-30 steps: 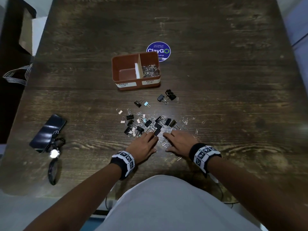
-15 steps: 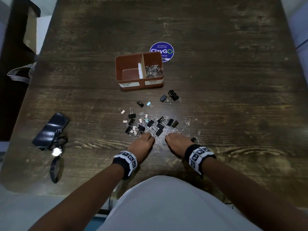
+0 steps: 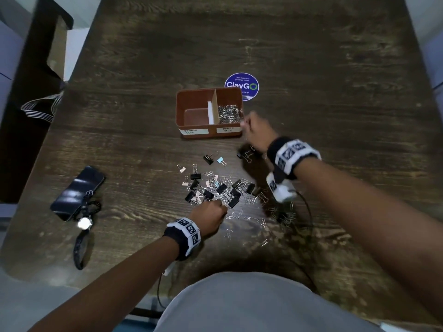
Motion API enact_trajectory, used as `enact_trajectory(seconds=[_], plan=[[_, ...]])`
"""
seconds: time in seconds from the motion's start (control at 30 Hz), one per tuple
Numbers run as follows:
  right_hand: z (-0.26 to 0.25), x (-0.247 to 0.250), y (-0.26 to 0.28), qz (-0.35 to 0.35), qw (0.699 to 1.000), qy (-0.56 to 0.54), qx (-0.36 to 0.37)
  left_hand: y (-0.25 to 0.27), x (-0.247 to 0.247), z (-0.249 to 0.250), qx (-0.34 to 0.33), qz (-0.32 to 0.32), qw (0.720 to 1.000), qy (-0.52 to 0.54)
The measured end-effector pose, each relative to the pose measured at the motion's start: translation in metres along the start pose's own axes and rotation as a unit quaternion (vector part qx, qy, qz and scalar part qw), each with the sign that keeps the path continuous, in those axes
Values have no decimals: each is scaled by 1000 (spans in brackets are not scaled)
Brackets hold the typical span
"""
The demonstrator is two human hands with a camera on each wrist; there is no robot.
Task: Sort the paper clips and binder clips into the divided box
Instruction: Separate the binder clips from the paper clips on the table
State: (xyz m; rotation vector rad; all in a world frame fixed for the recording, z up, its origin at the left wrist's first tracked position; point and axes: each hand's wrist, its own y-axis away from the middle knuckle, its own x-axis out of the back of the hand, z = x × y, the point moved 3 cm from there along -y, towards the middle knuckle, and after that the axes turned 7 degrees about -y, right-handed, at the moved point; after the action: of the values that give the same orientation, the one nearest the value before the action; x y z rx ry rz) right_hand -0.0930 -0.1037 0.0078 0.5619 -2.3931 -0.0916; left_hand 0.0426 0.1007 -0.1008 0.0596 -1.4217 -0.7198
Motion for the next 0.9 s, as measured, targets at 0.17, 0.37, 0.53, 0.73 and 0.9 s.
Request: enact_trajectory(seconds=[0.17, 0.37, 0.53, 0.73, 0.9], plan=[[-28, 16, -69, 2, 998, 3, -59, 3, 0, 7, 17, -8, 1000, 1], [-4, 7, -78, 33, 996, -16, -78, -5, 2, -1, -17, 9, 1000, -1], [29, 21, -31, 106, 991, -54, -61, -9, 0, 7, -112, 60, 992, -7], [110, 10, 72, -12, 994, -1, -111, -16, -16, 27, -186, 89, 975, -89], [170, -2, 156, -108, 979, 150, -90, -21, -13, 31, -152, 102, 980, -73]])
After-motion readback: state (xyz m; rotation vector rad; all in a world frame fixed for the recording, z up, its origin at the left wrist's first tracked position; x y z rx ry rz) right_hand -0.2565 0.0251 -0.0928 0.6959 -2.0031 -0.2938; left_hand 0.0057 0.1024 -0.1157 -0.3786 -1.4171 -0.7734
